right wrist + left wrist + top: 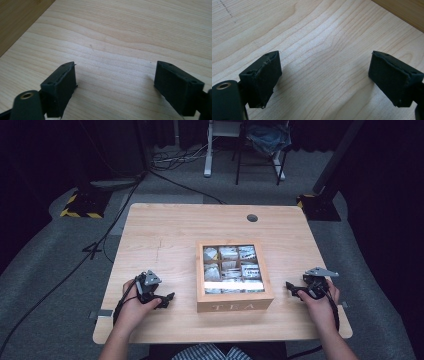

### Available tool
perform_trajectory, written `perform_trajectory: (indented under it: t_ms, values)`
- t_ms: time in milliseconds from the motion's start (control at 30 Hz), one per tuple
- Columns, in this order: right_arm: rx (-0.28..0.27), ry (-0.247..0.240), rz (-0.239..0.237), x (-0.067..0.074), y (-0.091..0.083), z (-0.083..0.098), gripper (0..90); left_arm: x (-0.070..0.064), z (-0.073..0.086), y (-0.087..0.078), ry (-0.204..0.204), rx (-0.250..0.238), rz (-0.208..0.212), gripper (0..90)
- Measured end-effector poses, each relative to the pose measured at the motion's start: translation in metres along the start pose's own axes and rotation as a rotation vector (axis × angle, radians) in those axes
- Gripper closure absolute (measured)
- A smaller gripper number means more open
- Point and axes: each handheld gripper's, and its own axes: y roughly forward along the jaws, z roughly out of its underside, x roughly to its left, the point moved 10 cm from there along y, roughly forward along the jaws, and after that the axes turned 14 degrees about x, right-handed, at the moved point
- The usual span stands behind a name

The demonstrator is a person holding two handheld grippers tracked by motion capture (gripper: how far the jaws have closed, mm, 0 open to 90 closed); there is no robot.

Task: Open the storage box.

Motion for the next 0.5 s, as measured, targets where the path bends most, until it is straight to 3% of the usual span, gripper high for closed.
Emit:
perform_trajectory:
  t_ms: [500]
  values:
    - [-0.009, -0.002, 0.001, -0.0024, -0.0032, 0.003, 23.9, -0.001, 0.0006, -0.0004, 0.01, 0.003, -0.002, 11.8]
